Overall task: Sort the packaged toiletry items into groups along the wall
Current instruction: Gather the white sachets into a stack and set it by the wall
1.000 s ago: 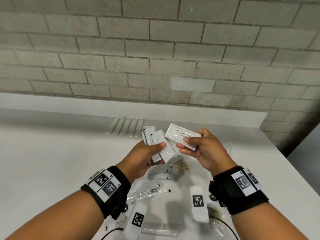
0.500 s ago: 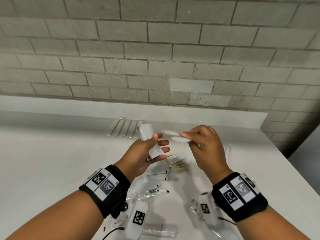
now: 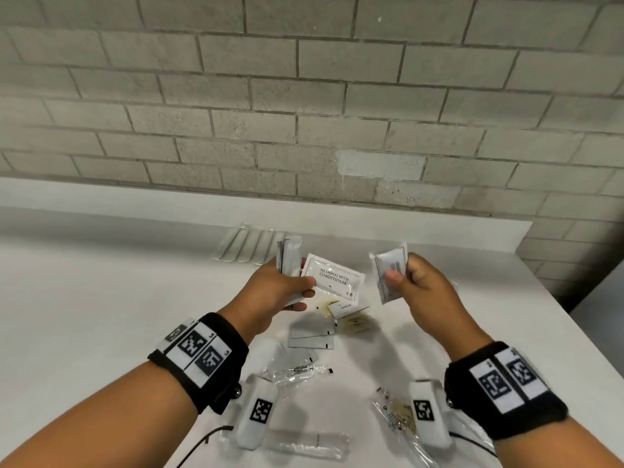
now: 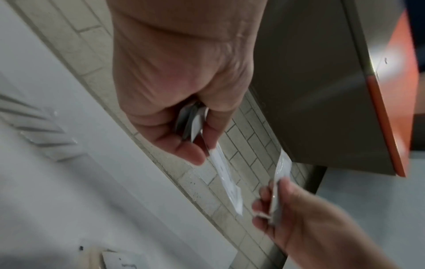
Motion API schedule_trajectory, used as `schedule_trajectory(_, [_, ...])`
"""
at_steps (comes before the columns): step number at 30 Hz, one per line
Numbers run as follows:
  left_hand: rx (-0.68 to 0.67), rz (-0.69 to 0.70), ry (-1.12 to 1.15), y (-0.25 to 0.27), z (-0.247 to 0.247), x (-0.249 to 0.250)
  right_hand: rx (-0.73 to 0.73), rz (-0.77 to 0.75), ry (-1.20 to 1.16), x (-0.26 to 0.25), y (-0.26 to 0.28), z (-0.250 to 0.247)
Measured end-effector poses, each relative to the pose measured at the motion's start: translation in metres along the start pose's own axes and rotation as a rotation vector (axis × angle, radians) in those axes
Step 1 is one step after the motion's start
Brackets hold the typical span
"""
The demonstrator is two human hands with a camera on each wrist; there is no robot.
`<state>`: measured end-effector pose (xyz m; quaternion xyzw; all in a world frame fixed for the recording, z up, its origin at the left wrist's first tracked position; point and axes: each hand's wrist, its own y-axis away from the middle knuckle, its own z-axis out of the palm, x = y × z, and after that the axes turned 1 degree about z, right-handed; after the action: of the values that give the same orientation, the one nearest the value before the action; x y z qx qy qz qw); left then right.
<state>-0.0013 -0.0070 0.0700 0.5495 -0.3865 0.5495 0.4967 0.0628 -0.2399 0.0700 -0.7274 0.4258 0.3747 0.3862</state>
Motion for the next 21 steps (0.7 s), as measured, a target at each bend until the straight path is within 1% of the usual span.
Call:
schedule_trajectory(1, [-0.021,-0.006,-0.032,0.000,0.001,0.000,-0.065,0.034,-0.078,-0.006,-0.006,-0.003])
schedule_trajectory(3, [-0.083,-0.013,-0.059,0.001,0.005,0.002,-0.247,0.104,-0.154,-0.019,-0.014,0.002])
schedule_trajectory(4, [-0.116,-0.012,-0.048,0.001,0.008,0.002,-0.319,0.135,-0.145,-0.024,-0.015,0.010])
schedule_trajectory(5, [-0.142,-0.008,-0.028,0.002,0.010,0.003,-0.349,0.164,-0.107,-0.026,-0.016,0.019])
schedule_trajectory(7, [-0.156,-0.009,0.003,0.002,0.011,0.003,-0.334,0.254,-0.085,-0.022,-0.015,0.034])
schedule_trajectory(9, [-0.147,-0.039,0.018,0.003,0.007,0.002,-0.342,0.361,-0.189,-0.012,-0.011,0.042])
schedule_trajectory(10, [-0.142,-0.064,0.033,0.003,0.004,0.000,-0.361,0.392,-0.232,-0.008,-0.008,0.044])
schedule_trajectory(11, [-0.138,-0.094,0.059,0.004,0.000,-0.002,-0.366,0.405,-0.243,-0.004,-0.005,0.045])
schedule_trajectory(13, [-0.151,-0.159,0.159,0.006,-0.006,-0.004,-0.310,0.402,-0.290,0.002,-0.004,0.045])
schedule_trajectory(15, [-0.165,-0.196,0.251,0.006,-0.010,-0.005,-0.260,0.405,-0.437,0.003,-0.006,0.042])
schedule_trajectory(16, [-0.158,-0.191,0.261,0.006,-0.010,-0.005,-0.258,0.412,-0.529,0.002,-0.009,0.040])
schedule_trajectory(19, [-0.130,-0.157,0.175,0.006,-0.006,-0.006,-0.333,0.416,-0.783,-0.011,-0.015,0.035])
schedule_trajectory(21, [-0.169,-0.135,0.076,0.008,0.000,-0.006,-0.400,0.421,-0.810,-0.019,-0.013,0.039])
